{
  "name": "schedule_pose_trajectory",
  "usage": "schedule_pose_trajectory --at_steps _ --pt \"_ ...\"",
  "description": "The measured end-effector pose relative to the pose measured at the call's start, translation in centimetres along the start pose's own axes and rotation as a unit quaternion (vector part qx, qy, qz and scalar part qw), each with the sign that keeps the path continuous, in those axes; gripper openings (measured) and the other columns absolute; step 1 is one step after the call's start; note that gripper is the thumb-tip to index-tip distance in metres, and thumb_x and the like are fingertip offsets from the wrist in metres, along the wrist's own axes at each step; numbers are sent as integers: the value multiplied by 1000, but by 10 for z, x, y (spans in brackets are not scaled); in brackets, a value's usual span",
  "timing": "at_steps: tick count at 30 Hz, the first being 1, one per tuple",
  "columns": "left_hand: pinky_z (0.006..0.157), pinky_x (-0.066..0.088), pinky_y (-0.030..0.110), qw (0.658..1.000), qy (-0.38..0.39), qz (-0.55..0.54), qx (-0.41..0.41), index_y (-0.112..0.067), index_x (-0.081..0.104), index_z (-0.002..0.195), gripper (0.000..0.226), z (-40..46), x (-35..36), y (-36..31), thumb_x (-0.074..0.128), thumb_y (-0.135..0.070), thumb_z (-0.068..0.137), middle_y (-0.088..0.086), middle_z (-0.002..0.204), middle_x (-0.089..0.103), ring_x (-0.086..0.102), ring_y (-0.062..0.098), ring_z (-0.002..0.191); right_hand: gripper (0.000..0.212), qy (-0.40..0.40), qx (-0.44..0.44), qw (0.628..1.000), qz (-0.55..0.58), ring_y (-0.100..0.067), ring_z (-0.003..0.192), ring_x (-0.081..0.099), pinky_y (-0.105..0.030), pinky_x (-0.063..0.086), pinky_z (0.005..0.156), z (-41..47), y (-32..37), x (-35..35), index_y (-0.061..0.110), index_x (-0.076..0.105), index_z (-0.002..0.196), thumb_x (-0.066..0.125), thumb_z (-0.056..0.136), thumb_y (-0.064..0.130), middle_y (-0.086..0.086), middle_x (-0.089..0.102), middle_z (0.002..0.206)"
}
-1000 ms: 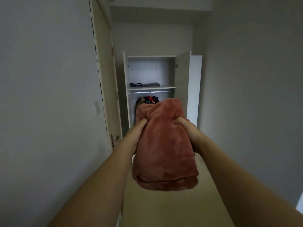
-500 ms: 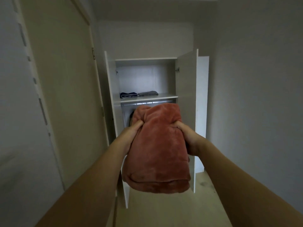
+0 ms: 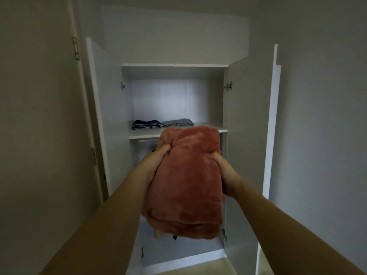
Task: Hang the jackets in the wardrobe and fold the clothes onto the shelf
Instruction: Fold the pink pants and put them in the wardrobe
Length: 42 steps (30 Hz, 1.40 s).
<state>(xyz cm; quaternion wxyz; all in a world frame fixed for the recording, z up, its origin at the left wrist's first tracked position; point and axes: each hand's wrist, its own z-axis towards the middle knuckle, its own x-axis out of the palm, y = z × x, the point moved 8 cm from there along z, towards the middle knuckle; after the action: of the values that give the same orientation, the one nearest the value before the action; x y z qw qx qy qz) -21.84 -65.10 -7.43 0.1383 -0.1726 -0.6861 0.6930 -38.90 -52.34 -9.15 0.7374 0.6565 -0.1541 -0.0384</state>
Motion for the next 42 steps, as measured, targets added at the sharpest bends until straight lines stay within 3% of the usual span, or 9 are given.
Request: schedule_pose_trajectory --at_steps 6,11,15,19,30,34,36,39,42 --pt "90 56 45 999 17 41 -17 -20 68 118 61 168 39 -15 71 -55 69 10 103 74 71 29 96 22 -78 19 997 4 -22 64 66 -37 54 68 168 6 -78 15 67 79 66 69 35 -6 67 72" --pt "70 55 30 995 -41 90 9 -16 63 122 61 293 31 -36 64 -59 80 7 96 70 69 26 88 44 -85 31 996 -13 -37 101 66 -51 53 92 314 6 -96 5 67 109 61 89 44 -21 69 109" --pt "78 57 37 984 -79 161 -12 -12 55 133 67 378 -2 -69 53 -62 90 13 116 66 66 28 96 34 -28 10 999 30 -24 80 65 -35 56 67 427 18 -71 9 62 101 51 96 41 -11 66 98" --pt "42 50 22 964 -131 232 -27 -17 68 106 40 444 -53 -120 56 -52 92 0 81 70 67 17 60 39 -58 30 993 100 -24 78 64 -33 57 63 525 26 -27 6 60 115 60 91 36 -11 65 90" --pt "111 33 42 772 -180 607 56 -3 49 137 47 670 -150 -192 30 -26 102 20 148 42 45 34 131 43 -144 6 936 322 -32 93 64 -43 56 73 757 -12 105 12 46 129 56 91 29 -16 59 118" --pt "117 21 51 753 -161 638 1 -14 41 147 53 744 -212 -116 26 -37 102 15 156 32 34 35 140 56 -75 122 964 223 -28 88 62 -26 50 51 812 -74 144 4 47 133 69 85 22 -19 61 122" --pt "120 14 47 758 -121 641 -3 -18 28 154 53 762 -221 -53 21 -38 105 11 161 21 23 31 146 71 -79 143 979 121 -31 105 60 -34 56 70 833 -87 131 6 41 138 74 79 26 -20 53 133" --pt "118 -1 56 747 -120 654 12 -32 13 156 56 780 -224 -20 14 -48 103 1 164 5 2 32 150 78 -240 -73 955 -161 -35 126 45 -39 41 104 865 -27 75 17 31 147 67 81 37 -16 27 149" --pt "114 -6 62 740 -118 663 -3 -38 11 155 58 789 -222 -26 11 -55 99 -2 165 2 -1 34 150 56 -105 -224 890 -382 -30 138 32 -41 26 115 897 22 109 22 36 147 47 95 39 -11 23 156"
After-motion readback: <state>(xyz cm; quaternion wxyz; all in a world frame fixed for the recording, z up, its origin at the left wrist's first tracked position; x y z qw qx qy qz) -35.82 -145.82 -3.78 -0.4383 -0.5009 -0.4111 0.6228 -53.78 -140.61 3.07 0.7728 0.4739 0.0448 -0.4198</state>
